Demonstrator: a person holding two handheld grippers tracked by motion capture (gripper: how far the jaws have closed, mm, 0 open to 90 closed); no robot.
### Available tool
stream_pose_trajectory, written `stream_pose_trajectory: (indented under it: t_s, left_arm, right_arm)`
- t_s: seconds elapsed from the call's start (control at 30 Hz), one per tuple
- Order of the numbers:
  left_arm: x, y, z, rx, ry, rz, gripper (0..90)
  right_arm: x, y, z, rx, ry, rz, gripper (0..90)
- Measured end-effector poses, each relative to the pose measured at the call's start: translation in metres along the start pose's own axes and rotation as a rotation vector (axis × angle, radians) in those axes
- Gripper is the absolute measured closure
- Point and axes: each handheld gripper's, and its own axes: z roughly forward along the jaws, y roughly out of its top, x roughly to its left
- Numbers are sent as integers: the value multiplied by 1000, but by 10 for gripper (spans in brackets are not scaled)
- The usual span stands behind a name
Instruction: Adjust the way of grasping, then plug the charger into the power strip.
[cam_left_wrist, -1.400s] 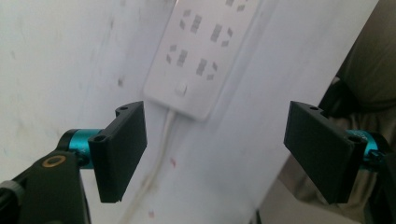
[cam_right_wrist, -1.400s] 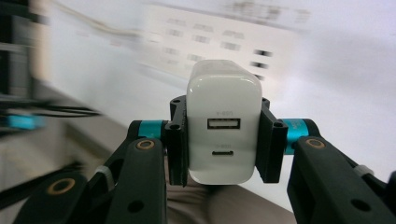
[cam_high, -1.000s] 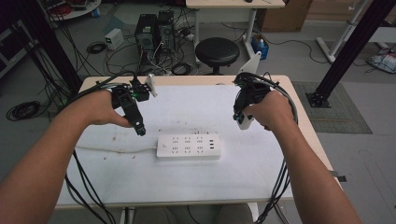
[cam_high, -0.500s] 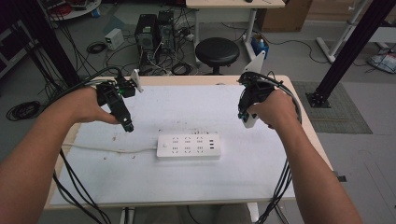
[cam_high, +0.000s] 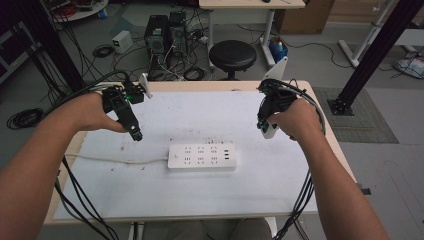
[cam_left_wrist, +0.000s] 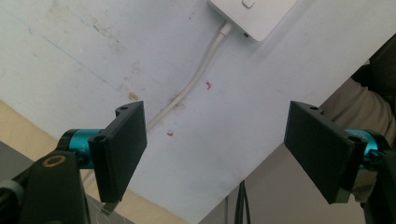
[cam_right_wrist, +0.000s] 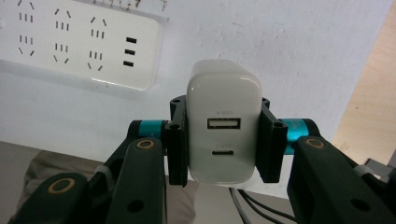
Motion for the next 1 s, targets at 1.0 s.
stream_pose_trajectory:
  t_s: [1.0]
  left_arm:
    - [-10,-5,0,1,2,62,213]
  right_arm:
    - [35,-2,-13,-99,1,-627,619]
